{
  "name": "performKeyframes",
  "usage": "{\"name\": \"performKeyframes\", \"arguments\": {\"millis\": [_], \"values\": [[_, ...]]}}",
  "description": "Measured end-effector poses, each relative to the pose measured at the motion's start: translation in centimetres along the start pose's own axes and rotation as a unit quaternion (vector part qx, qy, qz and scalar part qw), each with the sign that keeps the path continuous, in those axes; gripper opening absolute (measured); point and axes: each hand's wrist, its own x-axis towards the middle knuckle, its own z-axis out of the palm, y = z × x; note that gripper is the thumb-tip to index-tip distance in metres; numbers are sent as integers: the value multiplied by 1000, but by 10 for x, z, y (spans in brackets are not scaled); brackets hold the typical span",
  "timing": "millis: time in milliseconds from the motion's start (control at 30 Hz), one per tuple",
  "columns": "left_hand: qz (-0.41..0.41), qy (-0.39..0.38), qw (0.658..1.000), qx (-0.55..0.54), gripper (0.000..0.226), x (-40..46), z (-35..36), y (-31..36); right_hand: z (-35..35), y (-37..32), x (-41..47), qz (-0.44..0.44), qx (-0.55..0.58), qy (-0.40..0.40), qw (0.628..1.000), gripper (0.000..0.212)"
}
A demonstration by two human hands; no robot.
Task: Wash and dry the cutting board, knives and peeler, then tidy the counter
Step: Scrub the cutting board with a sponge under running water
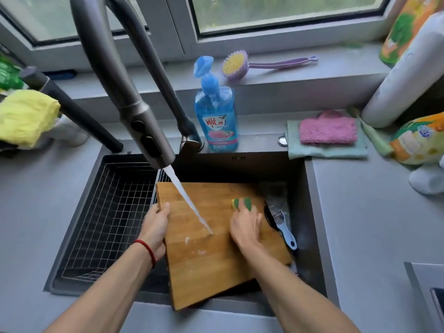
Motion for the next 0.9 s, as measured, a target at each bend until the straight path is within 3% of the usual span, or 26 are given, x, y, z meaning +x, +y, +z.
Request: {"name": "performKeyframes", "arguments": {"millis": [133, 200, 433, 533, 667, 767, 833, 900], "values": [[-6, 15, 1000, -14, 35, -3, -1, -1, 38, -68, -30, -176, 49, -49, 982, 48], [-2, 28, 999, -18, 35, -3, -3, -3, 39, -80, -6, -200, 51, -53, 977, 48], [-5, 55, 998, 19, 34, 2, -3, -5, -26, 2, 96, 43, -46, -55, 996, 53], [-4, 65, 998, 19, 33, 2, -2, -4, 1, -12, 51, -24, -12, -48, 998, 70], [3, 85, 996, 20, 30, 3, -2, -7, 27, -27, 32, -156, 48, -47, 986, 67], [5, 85, 996, 23, 30, 4, -5, -9, 5, -3, 91, -68, -13, -29, 997, 55], [9, 83, 996, 22, 28, 6, -5, -10, -14, 21, 122, 1, -32, -48, 998, 58], [13, 80, 996, 21, 28, 8, -3, -9, -24, 34, 131, 8, -44, -68, 997, 64]]}}
